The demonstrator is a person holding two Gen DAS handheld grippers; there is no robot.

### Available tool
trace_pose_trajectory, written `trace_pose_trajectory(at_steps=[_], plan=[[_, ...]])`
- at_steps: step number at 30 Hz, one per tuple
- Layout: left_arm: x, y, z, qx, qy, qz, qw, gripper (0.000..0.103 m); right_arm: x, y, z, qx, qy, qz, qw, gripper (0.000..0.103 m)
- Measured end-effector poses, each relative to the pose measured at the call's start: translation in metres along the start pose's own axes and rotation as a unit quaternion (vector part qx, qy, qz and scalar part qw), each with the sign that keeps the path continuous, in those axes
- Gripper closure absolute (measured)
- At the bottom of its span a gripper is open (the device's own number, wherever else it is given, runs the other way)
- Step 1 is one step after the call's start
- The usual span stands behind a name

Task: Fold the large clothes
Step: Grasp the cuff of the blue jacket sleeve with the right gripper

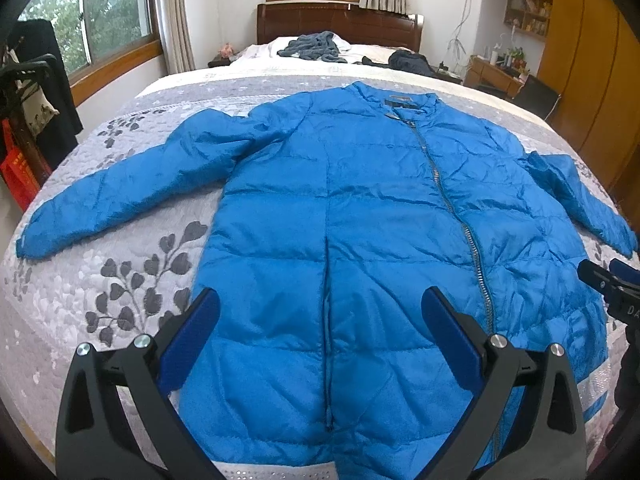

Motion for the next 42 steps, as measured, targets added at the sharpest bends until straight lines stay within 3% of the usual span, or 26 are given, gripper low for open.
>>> trace_pose_trajectory(at_steps=[4,8,14,18,24,27,33,40,42], plan=[[0.008,0.001,-0.011,-0.035,0.003,-0.015,0.9993,0.003,0.006,0.0,-0.016,0.019,0.018,-0.006,1.0,0.004],[0.023,0.01,-0.029,-0.046,0.019,0.013,0.9987,0.003,0.014,0.004,-0.055,0.031,0.048,0.003,0.998,0.004],[0.061,0.019,-0.068,-0.048,0.041,0.021,0.9978,0.003,0.034,0.019,-0.187,-0.006,0.158,0.046,0.986,0.004],[0.087,0.03,-0.099,-0.06,0.049,0.026,0.9967,0.003,0.043,0.034,-0.297,-0.016,0.255,0.071,0.964,0.004],[0.111,0.046,-0.14,-0.076,0.064,0.026,0.9947,0.003,0.037,0.051,-0.413,-0.037,0.343,0.08,0.935,0.004],[0.118,0.052,-0.153,-0.082,0.068,0.023,0.994,0.003,0.036,0.064,-0.441,-0.016,0.364,0.09,0.927,0.006],[0.125,0.064,-0.164,-0.087,0.062,0.018,0.9941,0.003,0.046,0.082,-0.466,-0.01,0.366,0.082,0.927,0.013],[0.122,0.075,-0.161,-0.092,0.062,0.035,0.9932,0.004,0.071,0.08,-0.467,0.009,0.351,0.068,0.934,0.064],[0.121,0.073,-0.161,-0.092,0.064,0.034,0.9932,0.004,0.072,0.076,-0.468,0.015,0.348,0.065,0.935,0.069]])
Point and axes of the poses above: each gripper's, at about its wrist camera, not at the fingertips, and y roughly the way its jaws point, z to its left, x to its top, the point moved 9 cm from there along y, roughly the way its jaws point, and after that the axes turned 14 degrees about z, right-handed, at the moved point
